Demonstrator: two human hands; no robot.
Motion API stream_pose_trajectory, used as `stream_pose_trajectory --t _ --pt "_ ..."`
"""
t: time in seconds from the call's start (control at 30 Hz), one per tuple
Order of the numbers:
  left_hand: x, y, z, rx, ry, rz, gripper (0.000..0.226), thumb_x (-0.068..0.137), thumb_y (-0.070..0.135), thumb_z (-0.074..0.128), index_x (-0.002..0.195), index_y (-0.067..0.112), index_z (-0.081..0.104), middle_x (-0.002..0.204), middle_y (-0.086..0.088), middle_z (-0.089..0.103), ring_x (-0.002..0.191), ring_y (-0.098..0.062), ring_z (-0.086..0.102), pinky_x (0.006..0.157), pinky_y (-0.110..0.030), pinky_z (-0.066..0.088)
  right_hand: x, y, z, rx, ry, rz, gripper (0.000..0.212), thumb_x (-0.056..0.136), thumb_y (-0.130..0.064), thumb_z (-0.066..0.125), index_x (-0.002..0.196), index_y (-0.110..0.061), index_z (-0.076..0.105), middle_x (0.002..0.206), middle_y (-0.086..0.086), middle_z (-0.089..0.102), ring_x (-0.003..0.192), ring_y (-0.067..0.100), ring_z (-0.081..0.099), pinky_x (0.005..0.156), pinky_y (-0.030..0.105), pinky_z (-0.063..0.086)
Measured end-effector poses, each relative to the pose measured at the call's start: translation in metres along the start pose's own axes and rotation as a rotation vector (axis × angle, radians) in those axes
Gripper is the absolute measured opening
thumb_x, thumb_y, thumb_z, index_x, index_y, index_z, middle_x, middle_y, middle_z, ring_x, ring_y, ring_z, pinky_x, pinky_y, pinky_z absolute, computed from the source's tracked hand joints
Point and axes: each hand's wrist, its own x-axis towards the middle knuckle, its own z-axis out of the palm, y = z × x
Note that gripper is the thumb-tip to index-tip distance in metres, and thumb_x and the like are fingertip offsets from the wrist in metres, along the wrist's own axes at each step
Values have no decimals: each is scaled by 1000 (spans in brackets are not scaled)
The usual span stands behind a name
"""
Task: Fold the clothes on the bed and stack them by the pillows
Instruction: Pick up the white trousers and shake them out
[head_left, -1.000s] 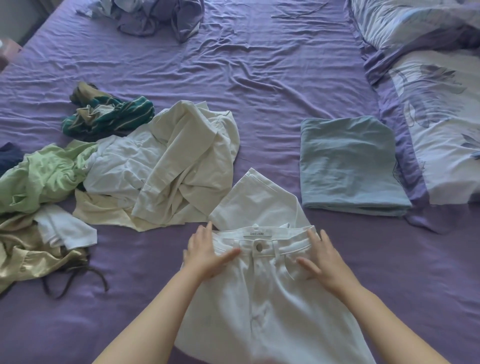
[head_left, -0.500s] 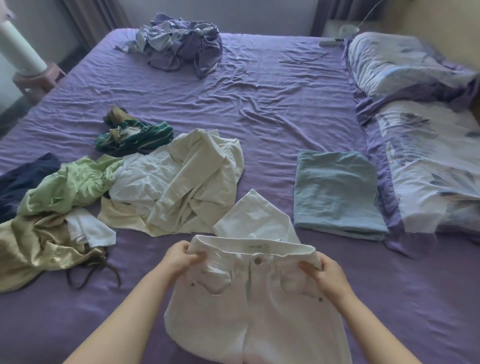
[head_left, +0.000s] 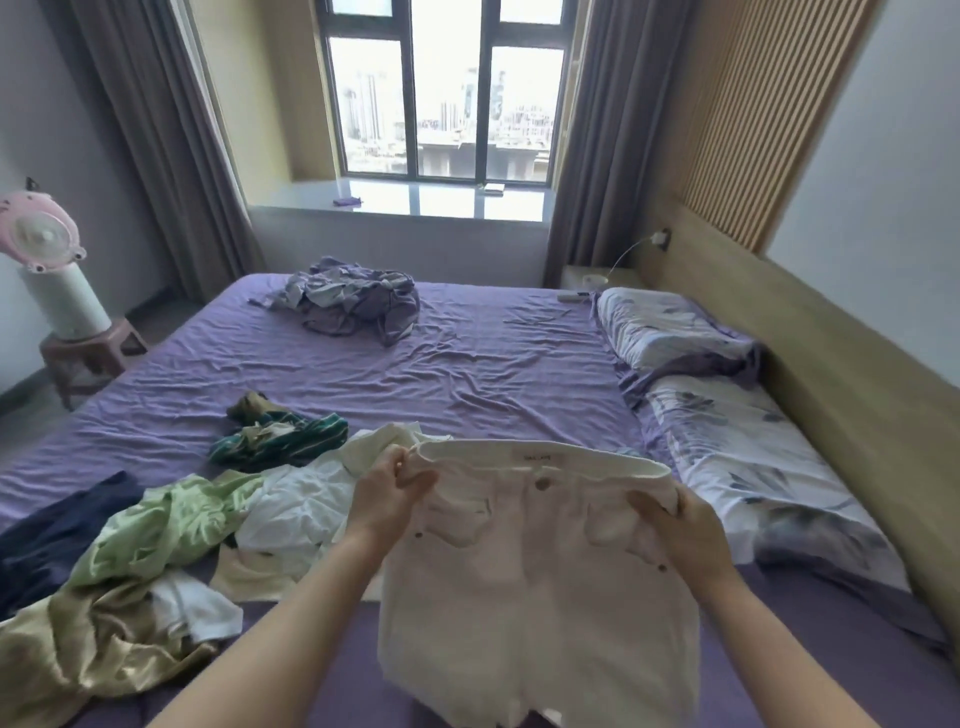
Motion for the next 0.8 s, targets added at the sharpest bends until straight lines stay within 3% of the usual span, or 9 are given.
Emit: stream_pose_trajectory --t 0.07,0.13,0.2,0.3,0.43,0.5,0.6,0.8 --pt "-1 35 -22 -41 14 57 24 81 13 73 85 1 54 79 -16 60 73 -24 56 70 -39 44 -2 -39 -20 -17 73 -47 18 81 -21 72 70 -13 61 64 1 59 63 20 52 57 27 39" --pt "-5 71 -45 -54 27 130 24 80 11 73 85 -1 53 79 -19 59 74 -24 55 67 -40 44 -7 -81 -40 -17 131 -97 20 80 -21 73 68 -14 59 62 1 57 62 22 49 56 33 36" --pt "-9 104 -69 -51 53 219 23 80 12 74 80 6 51 74 -12 56 70 -20 50 61 -34 37 -14 -122 -61 4 200 -152 21 80 -22 73 67 -16 58 63 0 56 63 21 49 59 32 35" --pt "-20 152 -102 -72 110 345 34 79 11 74 69 13 42 66 -5 44 68 -18 40 60 -32 31 -31 -177 -92 12 313 -246 23 81 -25 72 80 -4 65 73 9 63 71 24 55 64 34 39" --pt "-35 208 -137 -90 205 475 28 80 12 71 76 10 43 70 -5 41 66 -17 38 58 -26 32 -59 -235 -122 43 394 -340 28 84 -32 67 96 -7 67 90 12 68 82 30 61 75 43 48" --pt "-45 229 -152 -93 277 528 27 81 15 70 76 13 44 67 4 43 61 -10 39 51 -14 32 -71 -257 -131 61 420 -373 27 84 -35 65 95 -11 66 90 9 68 81 27 61 74 41 48" --pt "-56 249 -171 -134 354 586 28 79 13 69 72 15 42 65 6 44 59 -5 39 52 -8 35 -85 -279 -138 59 450 -413 22 84 -36 66 91 -15 65 85 4 66 77 22 59 65 32 43" --pt "-67 272 -194 -130 395 592 24 76 18 74 81 6 53 74 -5 53 70 -21 47 60 -29 35 -106 -301 -145 82 439 -436 21 86 -31 65 90 -11 65 84 6 66 73 20 56 64 30 41"
